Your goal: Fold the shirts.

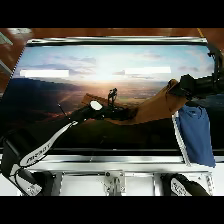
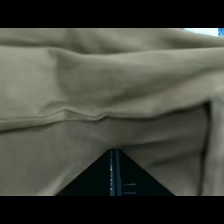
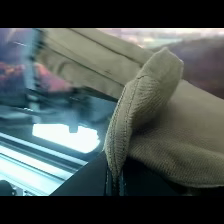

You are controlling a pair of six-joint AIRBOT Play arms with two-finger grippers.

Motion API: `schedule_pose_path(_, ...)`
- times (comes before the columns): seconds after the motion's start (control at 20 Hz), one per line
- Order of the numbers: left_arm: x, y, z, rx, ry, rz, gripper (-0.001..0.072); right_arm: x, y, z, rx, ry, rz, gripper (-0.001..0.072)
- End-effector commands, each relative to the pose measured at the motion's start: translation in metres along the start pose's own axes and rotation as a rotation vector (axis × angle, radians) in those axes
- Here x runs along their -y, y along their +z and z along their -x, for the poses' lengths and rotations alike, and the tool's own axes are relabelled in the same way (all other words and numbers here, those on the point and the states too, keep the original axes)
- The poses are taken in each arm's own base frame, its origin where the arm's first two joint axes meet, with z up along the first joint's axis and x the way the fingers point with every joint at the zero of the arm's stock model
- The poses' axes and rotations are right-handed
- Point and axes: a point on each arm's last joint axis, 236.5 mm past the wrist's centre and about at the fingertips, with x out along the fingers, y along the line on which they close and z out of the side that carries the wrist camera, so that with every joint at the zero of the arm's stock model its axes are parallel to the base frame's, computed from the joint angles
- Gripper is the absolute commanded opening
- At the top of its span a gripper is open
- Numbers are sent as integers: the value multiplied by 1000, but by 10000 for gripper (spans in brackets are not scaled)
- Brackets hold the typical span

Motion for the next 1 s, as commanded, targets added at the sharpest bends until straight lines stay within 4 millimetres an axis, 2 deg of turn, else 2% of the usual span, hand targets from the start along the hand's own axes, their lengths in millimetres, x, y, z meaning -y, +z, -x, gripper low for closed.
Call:
schedule_pose_path(0.0,23,-24,-38,-20,-57,77,38,-14,-8,16,25,0,-15,58)
schedule_pose_path(0.1,32,-15,-44,-11,-81,67,37,-18,-12,14,10,4,-13,58)
schedule_pose_path(0.2,31,10,-32,40,-84,50,35,-24,-13,6,-2,-4,19,58)
schedule_pose_path(0.3,23,44,-3,100,-60,-12,34,-29,-10,-9,-4,-30,67,58)
schedule_pose_path(0.35,16,67,19,142,-30,-60,34,-34,-7,-20,-4,-33,92,58)
schedule_pose_path(0.5,-4,132,110,257,64,-143,34,-57,9,-66,8,10,142,58)
schedule_pose_path(0.6,-22,172,194,361,153,-172,34,-77,20,-108,26,65,151,58)
schedule_pose_path(0.7,-32,197,279,466,227,-195,34,-105,25,-154,32,150,142,58)
schedule_pose_path(0.85,-25,203,387,597,288,-217,35,-141,10,-228,-1,260,92,58)
schedule_pose_path(0.95,-10,193,434,653,303,-236,35,-154,-9,-278,-42,299,27,58)
